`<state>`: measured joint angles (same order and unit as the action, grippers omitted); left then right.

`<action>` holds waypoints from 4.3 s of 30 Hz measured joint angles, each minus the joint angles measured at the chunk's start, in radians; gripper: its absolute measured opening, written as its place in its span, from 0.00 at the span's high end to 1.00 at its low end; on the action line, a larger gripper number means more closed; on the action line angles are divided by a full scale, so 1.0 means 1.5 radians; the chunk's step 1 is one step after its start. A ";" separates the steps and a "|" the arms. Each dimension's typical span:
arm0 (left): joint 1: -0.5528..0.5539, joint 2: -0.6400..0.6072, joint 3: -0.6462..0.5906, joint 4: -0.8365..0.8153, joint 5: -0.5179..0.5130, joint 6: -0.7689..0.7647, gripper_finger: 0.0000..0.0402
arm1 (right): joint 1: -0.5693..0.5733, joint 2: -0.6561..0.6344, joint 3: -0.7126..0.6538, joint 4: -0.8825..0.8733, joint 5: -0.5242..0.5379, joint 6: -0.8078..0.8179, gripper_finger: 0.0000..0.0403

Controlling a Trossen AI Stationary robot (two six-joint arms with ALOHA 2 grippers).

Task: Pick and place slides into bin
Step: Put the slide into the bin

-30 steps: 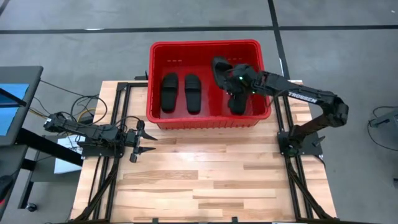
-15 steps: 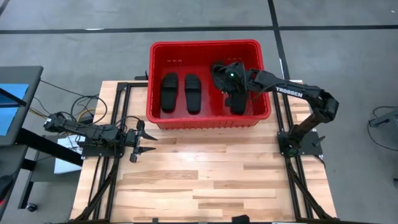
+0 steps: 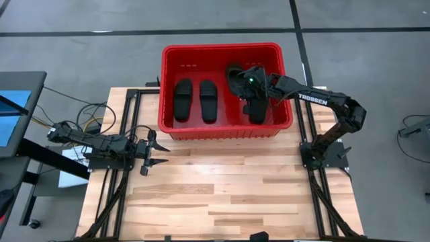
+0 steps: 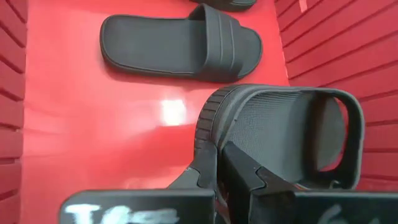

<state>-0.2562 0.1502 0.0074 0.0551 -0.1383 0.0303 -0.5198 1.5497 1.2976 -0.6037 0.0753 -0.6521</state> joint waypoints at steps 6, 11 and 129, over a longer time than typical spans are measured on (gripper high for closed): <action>0.000 0.000 0.000 0.000 0.000 0.000 0.56 | 0.000 0.000 0.000 -0.006 0.000 -0.007 1.00; 0.000 0.000 0.000 0.000 0.000 0.000 0.56 | 0.000 0.000 0.000 -0.011 0.000 -0.009 1.00; 0.000 0.000 0.000 0.000 0.000 0.000 0.56 | -0.064 0.093 0.004 0.012 -0.074 0.015 1.00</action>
<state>-0.2562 0.1502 0.0071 0.0551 -0.1380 0.0303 -0.6156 1.6891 1.3033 -0.5860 -0.0360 -0.6301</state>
